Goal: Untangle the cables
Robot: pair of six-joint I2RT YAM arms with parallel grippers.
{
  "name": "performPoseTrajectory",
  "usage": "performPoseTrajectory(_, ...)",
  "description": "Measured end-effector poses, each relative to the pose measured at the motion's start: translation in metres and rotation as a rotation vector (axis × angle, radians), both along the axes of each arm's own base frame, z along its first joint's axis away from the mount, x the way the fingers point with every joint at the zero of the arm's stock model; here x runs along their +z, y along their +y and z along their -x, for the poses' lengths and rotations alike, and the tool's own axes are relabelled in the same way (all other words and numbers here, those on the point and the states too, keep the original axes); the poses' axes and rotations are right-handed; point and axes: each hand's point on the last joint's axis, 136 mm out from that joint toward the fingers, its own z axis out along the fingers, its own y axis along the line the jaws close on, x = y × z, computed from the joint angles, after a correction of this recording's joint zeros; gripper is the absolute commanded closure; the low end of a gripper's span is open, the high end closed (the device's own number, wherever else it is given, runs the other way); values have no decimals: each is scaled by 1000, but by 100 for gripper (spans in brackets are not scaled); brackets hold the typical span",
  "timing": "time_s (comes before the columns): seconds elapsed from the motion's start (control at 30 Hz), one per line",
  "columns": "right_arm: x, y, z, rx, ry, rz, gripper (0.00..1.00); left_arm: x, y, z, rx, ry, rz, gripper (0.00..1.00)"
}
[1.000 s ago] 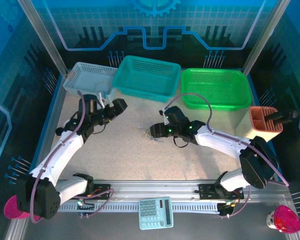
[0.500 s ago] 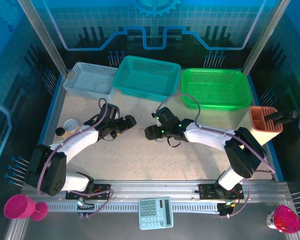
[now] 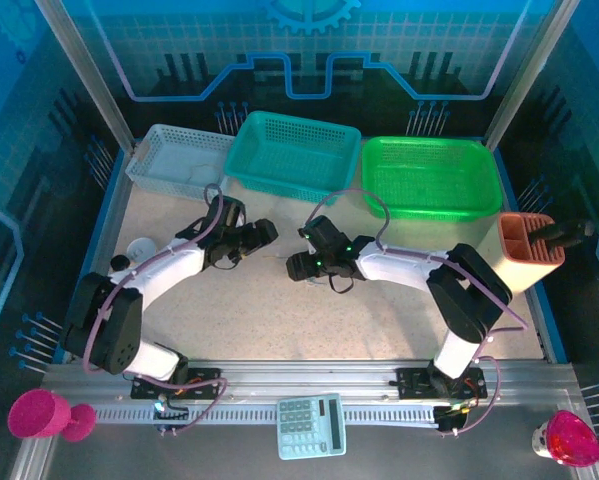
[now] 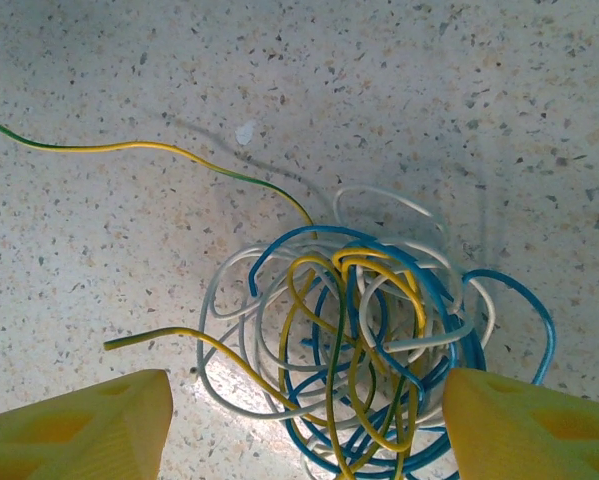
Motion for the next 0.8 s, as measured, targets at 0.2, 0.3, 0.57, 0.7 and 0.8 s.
performPoseTrajectory(0.2, -3, 1, -2, -1, -1, -2, 33, -10, -9, 5, -22, 15, -13, 26)
performPoseTrajectory(0.3, -2, 2, -3, -1, -6, -7, 35, -15, -10, 8, -26, 17, -18, 29)
performPoseTrajectory(0.57, -2, 3, -3, -1, -5, -11, 47, -31, -7, 13, -21, 37, -38, 34)
performPoseTrajectory(0.7, -1, 3, -4, -1, -8, -14, 41, -35, -9, 13, -26, 39, -41, 34)
performPoseTrajectory(0.8, 1, 3, -3, 1, -11, -15, 33, -35, -11, 13, -31, 33, -38, 33)
